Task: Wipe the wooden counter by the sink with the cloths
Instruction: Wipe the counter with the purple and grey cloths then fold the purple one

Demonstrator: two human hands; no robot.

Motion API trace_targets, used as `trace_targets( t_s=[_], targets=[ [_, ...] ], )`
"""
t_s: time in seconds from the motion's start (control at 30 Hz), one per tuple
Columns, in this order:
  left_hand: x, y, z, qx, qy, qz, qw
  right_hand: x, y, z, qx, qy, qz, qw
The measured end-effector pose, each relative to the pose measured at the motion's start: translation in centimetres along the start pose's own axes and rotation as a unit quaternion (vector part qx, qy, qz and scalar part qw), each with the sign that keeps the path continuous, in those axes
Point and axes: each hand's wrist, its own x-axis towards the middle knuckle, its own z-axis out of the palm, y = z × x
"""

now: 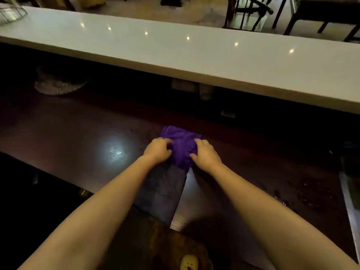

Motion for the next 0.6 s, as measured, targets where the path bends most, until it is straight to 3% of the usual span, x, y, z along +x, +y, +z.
trace_targets(
  t_s=[0.27,0.47,0.6],
  targets=[
    [4.1,-0.6,0.4,-0.035,0.047,-0.044,0.997,4.6,0.0,-0.3,0.064,0.046,0.123,0.989],
    [7.0,-1.0,-1.2,0.059,-0.049,-0.013,0.997,5.6,0.2,-0.5,0.025,0.056,0.146,0.987],
    [7.7,-0.4,-2.6,0.043,-0.059,0.004,0.997,4.9,0.3,-1.7,0.103,0.107,0.127,0.981]
  ],
)
